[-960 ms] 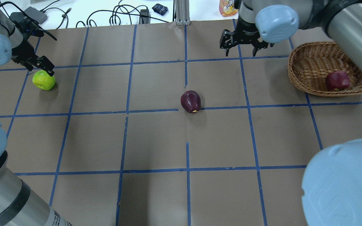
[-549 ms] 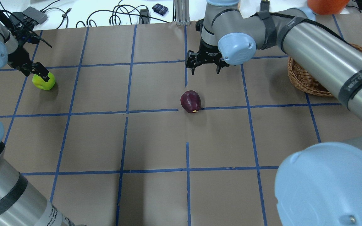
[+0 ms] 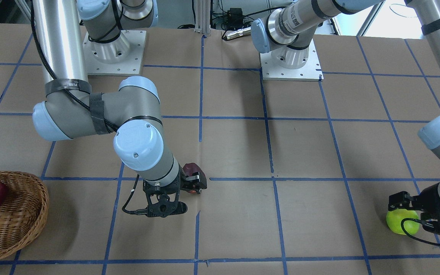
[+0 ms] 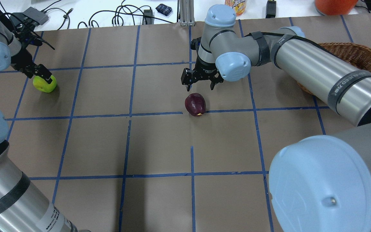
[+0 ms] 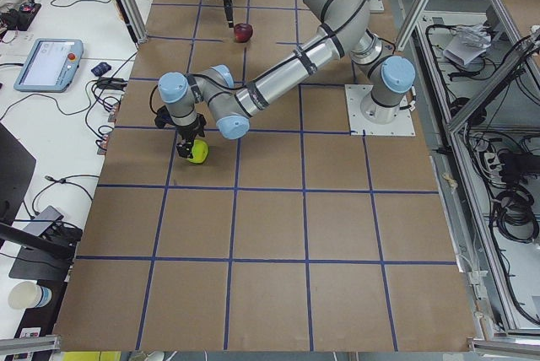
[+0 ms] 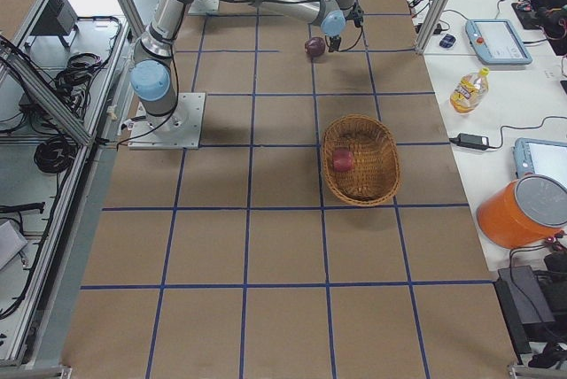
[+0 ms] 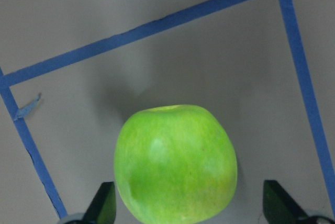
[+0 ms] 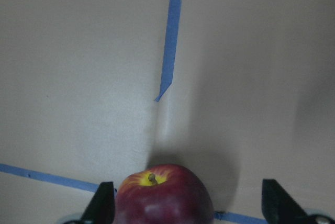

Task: Put all apples into basket
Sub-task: 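Grasp green apple with left gripper while right gripper grasps dark red apple, then carry dark red apple to basket with right gripper while left brings green apple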

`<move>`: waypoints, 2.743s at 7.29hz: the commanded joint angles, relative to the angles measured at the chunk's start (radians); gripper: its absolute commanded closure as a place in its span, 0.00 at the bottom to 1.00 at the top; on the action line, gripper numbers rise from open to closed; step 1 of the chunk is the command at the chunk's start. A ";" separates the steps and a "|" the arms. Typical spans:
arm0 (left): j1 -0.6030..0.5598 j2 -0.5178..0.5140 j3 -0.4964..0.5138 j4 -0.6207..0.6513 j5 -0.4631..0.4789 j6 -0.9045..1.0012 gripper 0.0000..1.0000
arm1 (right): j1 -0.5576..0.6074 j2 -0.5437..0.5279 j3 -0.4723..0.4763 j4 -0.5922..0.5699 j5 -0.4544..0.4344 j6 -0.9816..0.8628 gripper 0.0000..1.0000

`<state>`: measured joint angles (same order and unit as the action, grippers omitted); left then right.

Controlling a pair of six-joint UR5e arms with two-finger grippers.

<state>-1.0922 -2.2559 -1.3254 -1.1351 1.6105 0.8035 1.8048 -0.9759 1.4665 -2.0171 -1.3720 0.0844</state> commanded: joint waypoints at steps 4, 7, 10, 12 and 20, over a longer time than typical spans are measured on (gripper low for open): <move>0.000 -0.036 0.005 -0.003 0.002 -0.010 0.30 | 0.038 0.005 0.047 -0.008 -0.001 0.005 0.00; -0.043 0.054 0.038 -0.152 -0.051 -0.052 0.75 | 0.045 -0.001 0.087 -0.008 -0.069 0.064 0.12; -0.246 0.166 -0.003 -0.277 -0.153 -0.356 0.78 | 0.062 -0.027 0.072 0.000 -0.139 0.104 1.00; -0.418 0.216 -0.069 -0.258 -0.182 -0.641 0.79 | -0.040 -0.137 0.071 0.078 -0.171 0.101 1.00; -0.841 0.085 -0.181 0.143 -0.170 -1.254 0.04 | -0.771 -0.083 -0.040 0.002 -0.248 -0.420 1.00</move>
<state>-1.9126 -2.1521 -1.4901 -1.0548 1.4368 -0.3757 1.0759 -1.1335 1.4353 -1.9194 -1.6128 -0.2982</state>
